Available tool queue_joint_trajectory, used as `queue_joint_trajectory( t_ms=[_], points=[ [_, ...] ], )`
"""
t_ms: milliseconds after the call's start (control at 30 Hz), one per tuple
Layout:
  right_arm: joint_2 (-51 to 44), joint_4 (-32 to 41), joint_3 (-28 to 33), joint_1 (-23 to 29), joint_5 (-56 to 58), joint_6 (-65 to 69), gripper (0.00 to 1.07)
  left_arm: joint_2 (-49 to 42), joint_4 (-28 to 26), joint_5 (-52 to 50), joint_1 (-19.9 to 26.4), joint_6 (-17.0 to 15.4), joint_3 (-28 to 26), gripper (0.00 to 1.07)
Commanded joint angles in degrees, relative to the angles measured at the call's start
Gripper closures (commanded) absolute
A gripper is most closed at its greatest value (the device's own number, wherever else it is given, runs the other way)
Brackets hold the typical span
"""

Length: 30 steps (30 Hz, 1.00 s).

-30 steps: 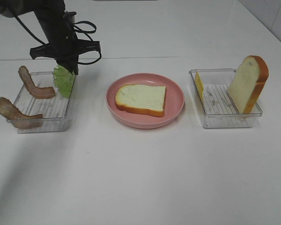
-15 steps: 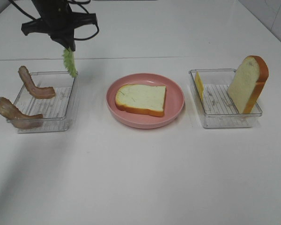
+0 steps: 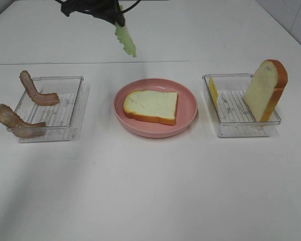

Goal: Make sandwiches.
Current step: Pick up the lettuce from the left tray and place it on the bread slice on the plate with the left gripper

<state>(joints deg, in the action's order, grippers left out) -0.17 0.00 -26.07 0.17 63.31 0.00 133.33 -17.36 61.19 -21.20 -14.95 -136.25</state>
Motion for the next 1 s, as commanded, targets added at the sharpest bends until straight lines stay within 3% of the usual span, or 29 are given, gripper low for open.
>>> queue_joint_trajectory(
  t_ms=[33, 67, 200, 267, 333, 367, 400, 467, 533, 833, 1000],
  points=[
    [-2.0, 0.0, -0.1, -0.2, -0.1, 0.0, 0.09, 0.2, -4.1, -2.4, -1.1, 2.3, -0.3, 1.07],
    [-2.0, 0.0, -0.1, -0.2, -0.1, 0.0, 0.09, 0.8, -6.2, -3.2, -2.1, 4.0, -0.3, 1.07],
    [-2.0, 0.0, -0.1, -0.2, -0.1, 0.0, 0.09, 1.9, -9.2, -3.6, -3.3, 5.7, -0.3, 1.07],
    [-2.0, 0.0, -0.1, -0.2, -0.1, 0.0, 0.09, 4.4, -15.2, -4.6, -4.2, 9.1, -0.3, 1.07],
    [-2.0, 0.0, -0.1, -0.2, -0.1, 0.0, 0.09, 5.0, -17.0, -5.0, -4.2, 10.5, -0.3, 1.07],
    [-2.0, 0.0, -0.1, -0.2, -0.1, 0.0, 0.09, 6.5, -22.2, -5.4, -4.2, 13.4, -0.3, 1.07],
    [-2.0, 0.0, -0.1, -0.2, -0.1, 0.0, 0.09, 6.5, -22.2, -5.4, -4.2, 13.4, -0.3, 1.07],
    [-2.0, 0.0, -0.1, -0.2, -0.1, 0.0, 0.09, 8.8, -28.2, -5.0, -4.2, 16.3, -0.3, 1.07],
    [-2.0, 0.0, -0.1, -0.2, -0.1, 0.0, 0.09, 9.6, -29.3, -4.8, -4.2, 17.0, -0.3, 1.07],
    [-2.0, 0.0, -0.1, -0.2, -0.1, 0.0, 0.09, 13.6, -28.5, -1.4, -4.0, 17.1, -0.3, 1.07],
    [-2.0, 0.0, -0.1, -0.2, -0.1, 0.0, 0.09, 14.8, -19.7, 1.8, -4.0, 13.9, -0.3, 1.07]
  ],
)
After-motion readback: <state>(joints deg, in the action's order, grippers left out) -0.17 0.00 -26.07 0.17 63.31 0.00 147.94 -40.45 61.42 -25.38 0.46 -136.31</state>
